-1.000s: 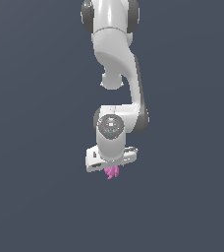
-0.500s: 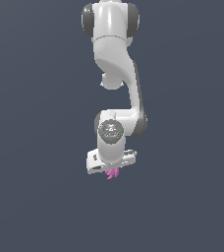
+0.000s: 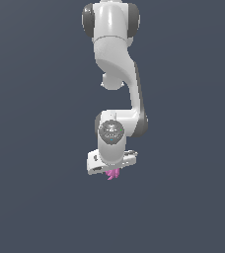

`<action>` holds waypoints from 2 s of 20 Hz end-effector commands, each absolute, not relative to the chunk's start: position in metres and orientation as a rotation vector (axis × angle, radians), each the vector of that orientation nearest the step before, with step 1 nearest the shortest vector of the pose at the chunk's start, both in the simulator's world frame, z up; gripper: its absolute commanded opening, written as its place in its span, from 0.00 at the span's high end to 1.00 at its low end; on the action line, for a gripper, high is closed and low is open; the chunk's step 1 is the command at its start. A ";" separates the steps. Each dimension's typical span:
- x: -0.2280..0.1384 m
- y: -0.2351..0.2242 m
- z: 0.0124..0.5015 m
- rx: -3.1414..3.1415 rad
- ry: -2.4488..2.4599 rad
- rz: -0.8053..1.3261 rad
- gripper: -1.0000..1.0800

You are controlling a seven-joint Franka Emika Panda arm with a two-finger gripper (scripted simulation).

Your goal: Pick up the object and move it to a goal position.

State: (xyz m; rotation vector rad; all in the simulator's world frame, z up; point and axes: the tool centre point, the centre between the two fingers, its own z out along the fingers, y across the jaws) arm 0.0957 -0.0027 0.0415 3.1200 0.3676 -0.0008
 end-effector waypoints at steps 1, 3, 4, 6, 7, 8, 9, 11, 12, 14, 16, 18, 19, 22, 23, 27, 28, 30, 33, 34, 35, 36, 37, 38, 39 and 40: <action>0.096 -0.002 0.042 3.120 0.368 0.000 1.00; 0.094 -0.001 0.045 3.120 0.368 0.000 1.00; 0.094 -0.001 0.047 3.120 0.368 0.000 1.00; 0.092 0.001 0.051 3.120 0.368 0.000 1.00; 0.090 0.002 0.054 3.120 0.368 0.000 1.00; 0.089 0.004 0.058 3.120 0.368 0.000 1.00; 0.087 0.005 0.062 3.120 0.368 0.000 1.00; 0.083 0.008 0.071 3.120 0.368 0.000 1.00; 0.081 0.010 0.076 3.120 0.368 0.000 1.00; 0.076 0.015 0.088 3.120 0.368 0.000 1.00; 0.069 0.021 0.102 3.119 0.368 0.000 1.00; 0.063 0.027 0.118 3.119 0.368 0.000 1.00; 0.059 0.030 0.127 3.119 0.368 0.000 1.00; 0.047 0.041 0.155 3.119 0.368 0.000 1.00; 0.043 0.044 0.164 3.119 0.368 0.000 1.00; 0.026 0.059 0.204 3.119 0.369 0.000 1.00; 0.021 0.063 0.215 3.119 0.369 0.000 1.00; 0.012 0.072 0.236 3.118 0.369 0.000 1.00; -0.001 0.084 0.269 3.118 0.369 0.000 1.00; -0.005 0.088 0.280 3.118 0.369 0.000 1.00; -0.009 0.092 0.290 3.118 0.369 0.000 1.00; -0.014 0.096 0.301 3.118 0.369 0.000 1.00; -0.018 0.100 0.311 3.118 0.369 0.000 1.00; -0.022 0.104 0.322 3.118 0.369 0.000 1.00; -0.026 0.108 0.332 3.118 0.369 0.000 1.00; -0.029 0.112 0.342 3.118 0.369 0.000 1.00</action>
